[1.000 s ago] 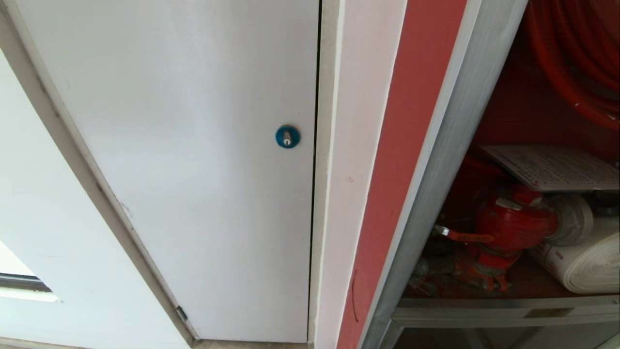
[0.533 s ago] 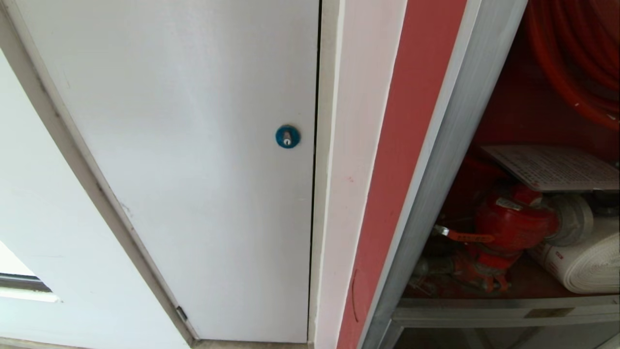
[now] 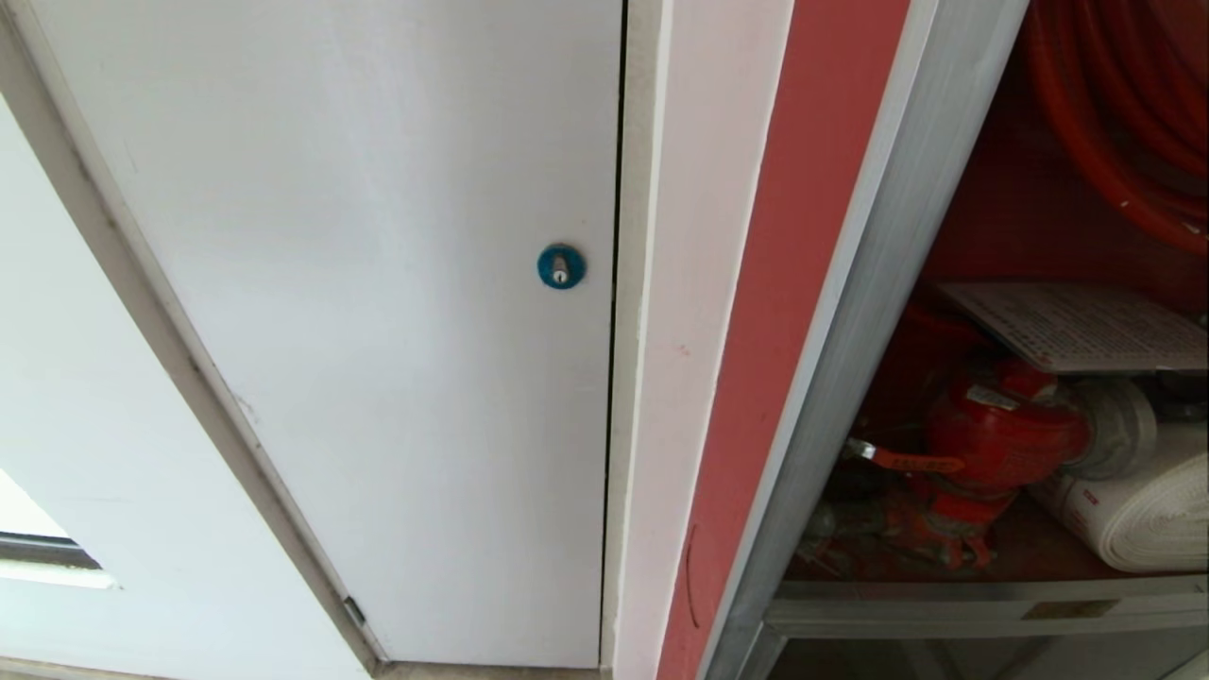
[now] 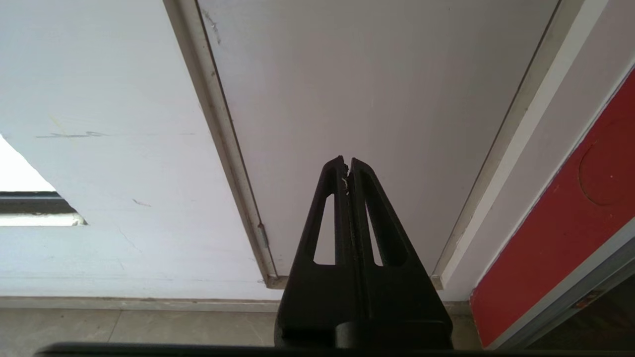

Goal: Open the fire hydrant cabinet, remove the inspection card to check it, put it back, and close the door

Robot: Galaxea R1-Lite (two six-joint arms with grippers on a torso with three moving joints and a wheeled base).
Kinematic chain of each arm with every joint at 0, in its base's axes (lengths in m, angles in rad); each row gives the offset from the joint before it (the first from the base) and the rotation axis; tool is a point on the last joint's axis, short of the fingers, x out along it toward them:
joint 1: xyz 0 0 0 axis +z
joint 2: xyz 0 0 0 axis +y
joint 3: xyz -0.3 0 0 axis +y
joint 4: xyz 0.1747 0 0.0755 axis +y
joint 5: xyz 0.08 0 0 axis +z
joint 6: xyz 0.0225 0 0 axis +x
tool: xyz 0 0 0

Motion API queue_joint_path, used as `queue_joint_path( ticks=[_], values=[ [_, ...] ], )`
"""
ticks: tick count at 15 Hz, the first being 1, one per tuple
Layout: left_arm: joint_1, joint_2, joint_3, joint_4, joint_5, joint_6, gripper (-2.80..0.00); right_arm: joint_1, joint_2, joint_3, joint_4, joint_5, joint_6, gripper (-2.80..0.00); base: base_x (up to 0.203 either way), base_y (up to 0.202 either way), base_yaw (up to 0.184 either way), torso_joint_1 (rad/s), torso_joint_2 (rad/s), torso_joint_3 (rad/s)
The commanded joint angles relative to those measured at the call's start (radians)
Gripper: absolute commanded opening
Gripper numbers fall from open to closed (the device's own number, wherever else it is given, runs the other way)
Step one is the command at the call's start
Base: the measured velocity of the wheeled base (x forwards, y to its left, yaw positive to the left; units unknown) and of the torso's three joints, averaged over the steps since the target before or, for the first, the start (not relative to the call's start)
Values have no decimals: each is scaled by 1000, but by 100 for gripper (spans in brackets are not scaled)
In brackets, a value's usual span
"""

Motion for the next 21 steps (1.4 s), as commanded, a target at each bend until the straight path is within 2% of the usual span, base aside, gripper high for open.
queue_joint_path(
  ticks=[1,3,7,10,11,12,13,21],
  values=[
    [0,1,0,0,0,0,-280,1,-85,50,1,4,69,-280,0,0,0,0,0,0],
    [0,1,0,0,0,0,-280,2,-103,104,-5,7,115,-280,0,0,0,0,0,0],
    [0,1,0,0,0,0,-280,3,-104,188,-31,7,139,-280,0,0,0,0,0,0],
    [0,1,0,-1,0,0,-280,3,-104,186,-29,3,134,-280,0,0,0,0,0,0],
    [0,1,0,-1,0,0,-280,2,-104,187,-29,-15,135,-280,0,0,0,0,0,0],
    [0,1,0,0,0,0,-280,3,-104,197,-26,-65,120,-280,0,0,0,0,0,0],
    [0,1,0,0,0,0,-280,3,-104,203,-23,-72,102,-280,0,0,0,0,0,0],
    [0,1,0,0,0,-2,-280,3,-104,203,-20,-60,105,-280,0,0,0,0,0,0]
  ],
)
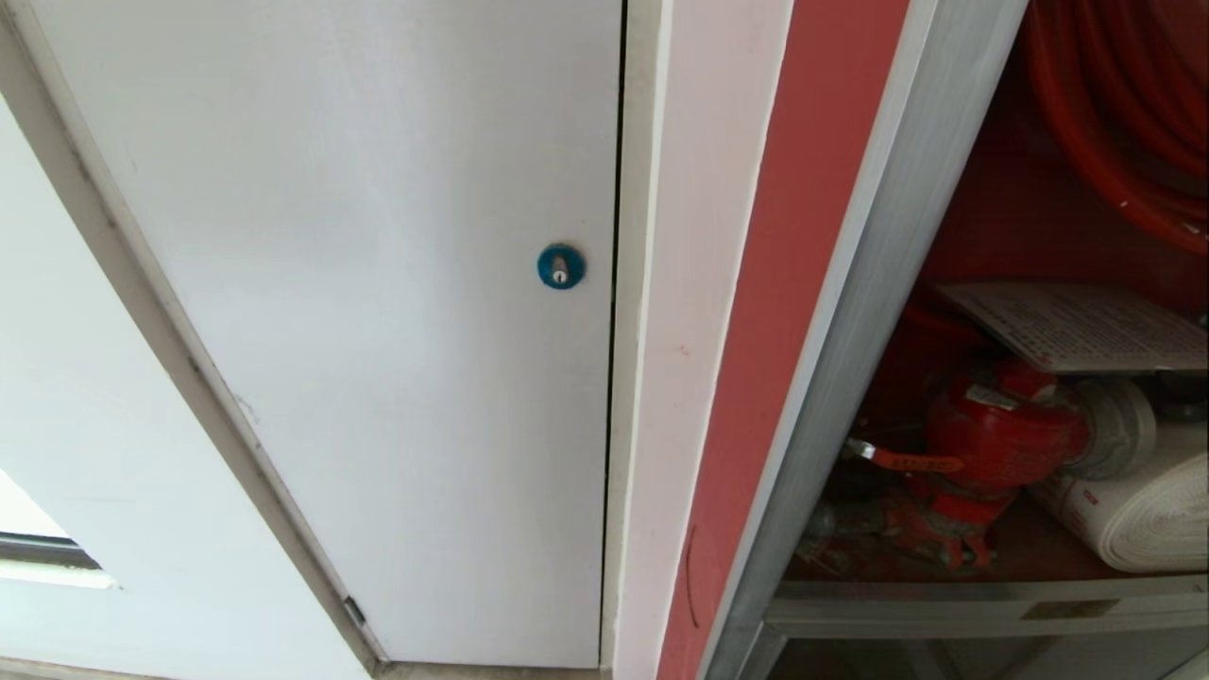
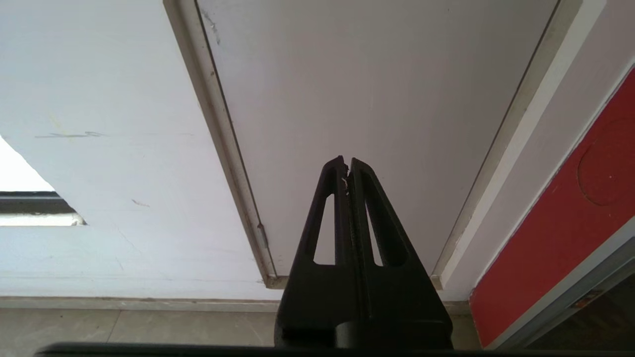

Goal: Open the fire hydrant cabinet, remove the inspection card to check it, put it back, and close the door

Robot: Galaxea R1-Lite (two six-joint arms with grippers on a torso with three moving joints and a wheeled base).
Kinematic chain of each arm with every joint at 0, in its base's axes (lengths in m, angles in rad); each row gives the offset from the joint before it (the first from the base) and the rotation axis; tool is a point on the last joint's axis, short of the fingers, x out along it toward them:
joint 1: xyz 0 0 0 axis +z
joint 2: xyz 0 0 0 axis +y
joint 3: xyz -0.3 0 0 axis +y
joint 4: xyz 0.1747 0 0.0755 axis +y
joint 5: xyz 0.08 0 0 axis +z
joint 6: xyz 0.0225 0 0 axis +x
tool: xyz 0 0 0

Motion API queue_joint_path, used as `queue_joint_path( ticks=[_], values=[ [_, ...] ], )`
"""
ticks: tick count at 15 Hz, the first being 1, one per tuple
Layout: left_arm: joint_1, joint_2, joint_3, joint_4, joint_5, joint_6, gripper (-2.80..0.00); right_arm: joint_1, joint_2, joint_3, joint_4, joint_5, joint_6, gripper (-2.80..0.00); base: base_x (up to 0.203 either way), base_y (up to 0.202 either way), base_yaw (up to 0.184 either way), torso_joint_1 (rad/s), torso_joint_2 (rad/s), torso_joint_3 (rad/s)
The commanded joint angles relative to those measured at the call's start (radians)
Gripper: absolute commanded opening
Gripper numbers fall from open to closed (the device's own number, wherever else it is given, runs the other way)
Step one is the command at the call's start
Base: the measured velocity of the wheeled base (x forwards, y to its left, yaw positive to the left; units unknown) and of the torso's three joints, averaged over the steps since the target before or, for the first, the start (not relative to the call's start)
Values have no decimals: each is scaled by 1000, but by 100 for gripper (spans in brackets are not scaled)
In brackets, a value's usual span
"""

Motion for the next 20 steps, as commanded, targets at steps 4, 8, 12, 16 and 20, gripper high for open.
queue_joint_path(
  ticks=[4,8,12,16,20],
  values=[
    [0,1,0,0,0,0,-280,0,1,0,-2,1,0,-280,0,0,0,0,0,0],
    [0,1,0,0,6,-1,-280,0,1,0,-2,1,9,-280,-101,0,1,9,7,2],
    [0,1,0,0,6,-6,-280,0,1,0,-2,1,7,-280,-201,0,3,-3,1,5],
    [0,1,0,0,7,-8,-280,0,2,0,-2,1,7,-280,-197,0,0,3,4,2],
    [0,1,0,0,7,-8,-280,0,2,0,-2,1,7,-280,-197,0,0,4,4,1]
  ],
)
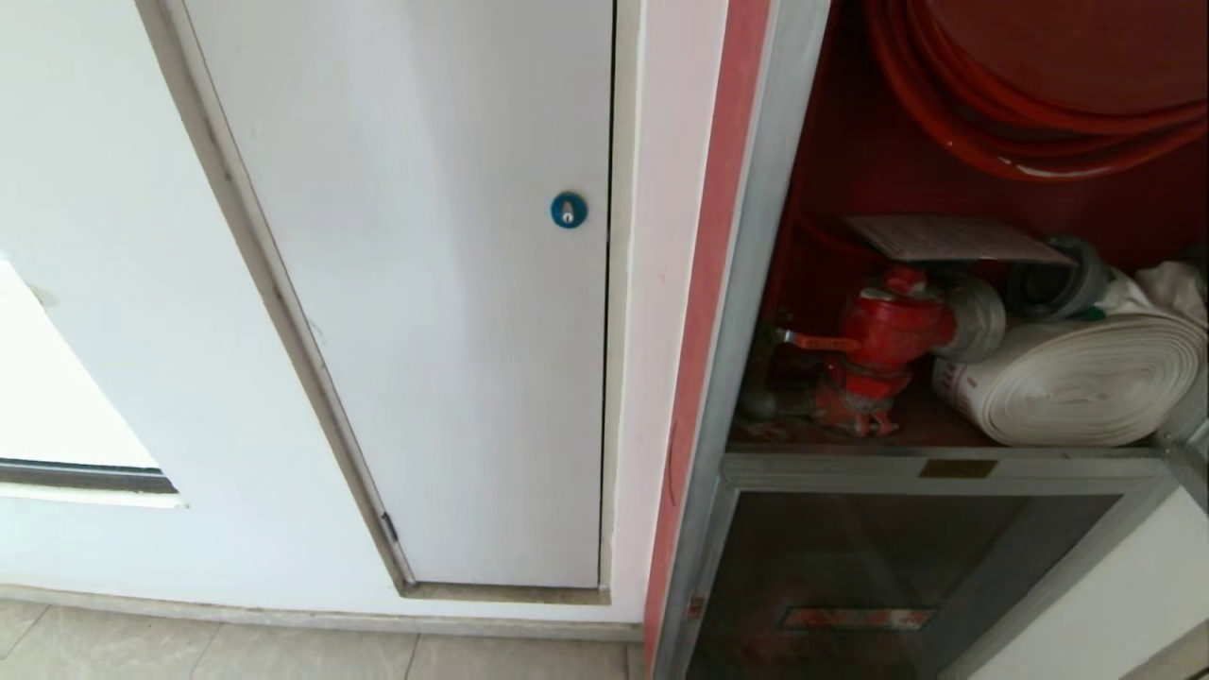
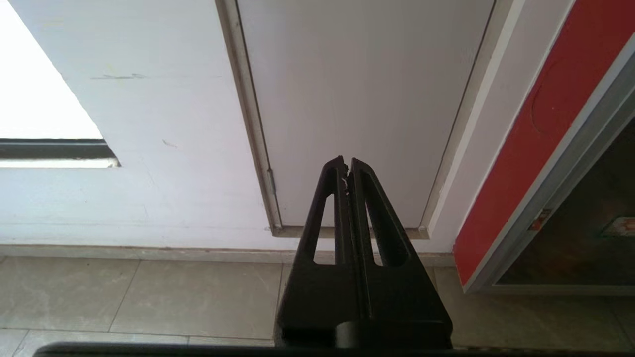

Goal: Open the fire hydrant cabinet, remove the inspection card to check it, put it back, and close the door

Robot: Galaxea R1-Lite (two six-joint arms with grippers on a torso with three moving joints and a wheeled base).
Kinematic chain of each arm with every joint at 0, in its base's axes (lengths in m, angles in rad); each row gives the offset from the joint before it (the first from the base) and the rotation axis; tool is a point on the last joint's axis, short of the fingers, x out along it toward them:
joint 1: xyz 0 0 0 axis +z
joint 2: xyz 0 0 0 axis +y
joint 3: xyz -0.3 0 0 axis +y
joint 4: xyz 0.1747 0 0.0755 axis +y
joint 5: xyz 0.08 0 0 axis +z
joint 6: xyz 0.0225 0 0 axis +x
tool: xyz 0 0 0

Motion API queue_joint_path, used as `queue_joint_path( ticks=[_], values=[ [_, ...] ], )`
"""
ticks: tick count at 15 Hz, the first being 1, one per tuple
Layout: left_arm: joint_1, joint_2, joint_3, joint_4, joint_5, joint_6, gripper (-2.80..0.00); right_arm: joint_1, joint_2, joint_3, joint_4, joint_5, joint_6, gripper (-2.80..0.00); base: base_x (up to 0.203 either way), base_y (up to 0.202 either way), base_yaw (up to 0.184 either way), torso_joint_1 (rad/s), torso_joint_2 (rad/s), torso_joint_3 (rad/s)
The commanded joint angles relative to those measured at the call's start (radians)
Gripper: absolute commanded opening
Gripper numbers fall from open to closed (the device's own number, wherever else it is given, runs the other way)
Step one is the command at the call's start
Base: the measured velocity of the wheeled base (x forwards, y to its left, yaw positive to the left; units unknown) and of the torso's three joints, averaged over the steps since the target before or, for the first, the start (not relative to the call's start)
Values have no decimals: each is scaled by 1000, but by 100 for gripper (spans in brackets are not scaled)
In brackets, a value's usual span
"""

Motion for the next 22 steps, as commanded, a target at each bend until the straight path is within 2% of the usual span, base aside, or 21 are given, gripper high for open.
queue_joint_path(
  ticks=[1,18,22],
  values=[
    [0,1,0,0,0,0,-280,0,2,0,0,0,1,-280,-199,0,1,3,2,-2],
    [0,0,0,-1,5,-9,-280,0,0,0,0,0,1,-280,-196,0,1,3,2,3],
    [0,1,0,0,5,-9,-280,0,1,0,0,0,1,-280,-30,0,0,7,0,-1]
  ],
)
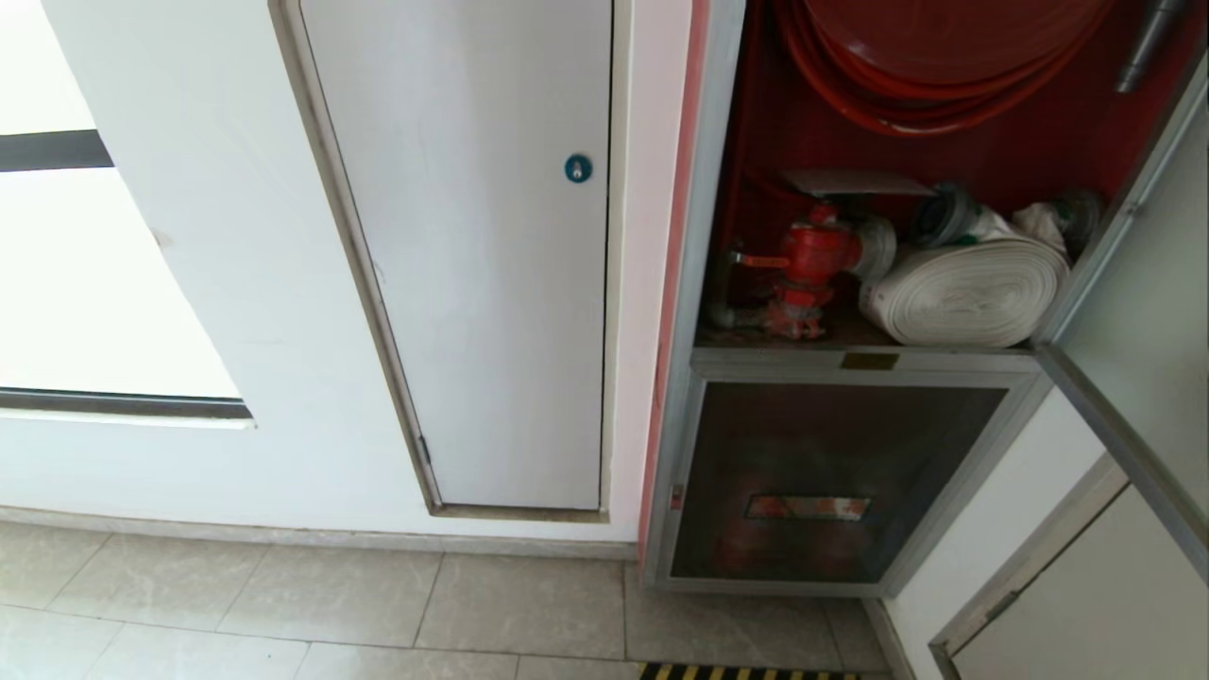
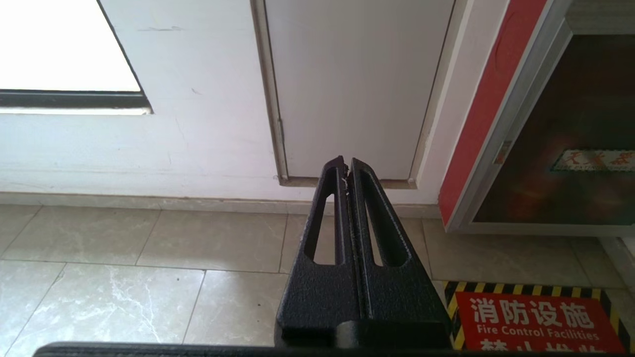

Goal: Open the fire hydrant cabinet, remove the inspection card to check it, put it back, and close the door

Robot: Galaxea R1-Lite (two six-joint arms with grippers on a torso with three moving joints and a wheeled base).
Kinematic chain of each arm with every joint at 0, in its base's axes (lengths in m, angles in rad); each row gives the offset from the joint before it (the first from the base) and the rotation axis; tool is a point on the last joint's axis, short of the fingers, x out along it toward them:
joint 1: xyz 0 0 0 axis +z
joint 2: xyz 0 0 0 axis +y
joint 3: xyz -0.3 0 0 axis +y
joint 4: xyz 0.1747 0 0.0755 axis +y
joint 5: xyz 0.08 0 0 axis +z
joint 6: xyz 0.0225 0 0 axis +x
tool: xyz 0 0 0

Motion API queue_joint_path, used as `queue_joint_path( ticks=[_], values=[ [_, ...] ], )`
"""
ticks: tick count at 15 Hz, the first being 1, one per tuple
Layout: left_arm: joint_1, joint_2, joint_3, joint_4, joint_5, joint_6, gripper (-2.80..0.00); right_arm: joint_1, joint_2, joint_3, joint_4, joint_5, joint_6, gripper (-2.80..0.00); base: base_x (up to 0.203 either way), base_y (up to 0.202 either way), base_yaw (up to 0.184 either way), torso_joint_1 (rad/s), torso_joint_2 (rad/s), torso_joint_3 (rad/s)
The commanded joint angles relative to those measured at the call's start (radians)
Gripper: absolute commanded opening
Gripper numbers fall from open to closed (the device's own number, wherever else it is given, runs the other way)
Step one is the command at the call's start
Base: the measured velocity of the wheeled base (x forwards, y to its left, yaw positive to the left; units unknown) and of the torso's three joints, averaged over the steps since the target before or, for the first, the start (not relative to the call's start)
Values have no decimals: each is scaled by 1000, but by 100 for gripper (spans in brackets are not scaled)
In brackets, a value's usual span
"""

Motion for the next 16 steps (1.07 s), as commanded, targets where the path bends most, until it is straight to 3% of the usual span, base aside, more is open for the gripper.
queue_joint_path(
  ticks=[1,12,16],
  values=[
    [1,1,0,0,0,0,-280,0,1,0,-1,0,0,-280,0,0,0,0,0,0],
    [1,1,0,-1,0,0,-280,0,0,-13,-3,0,-1,-280,0,0,0,0,0,0],
    [1,0,0,0,0,0,-280,0,82,-192,2,-14,-2,-280,0,0,0,0,0,0]
  ],
)
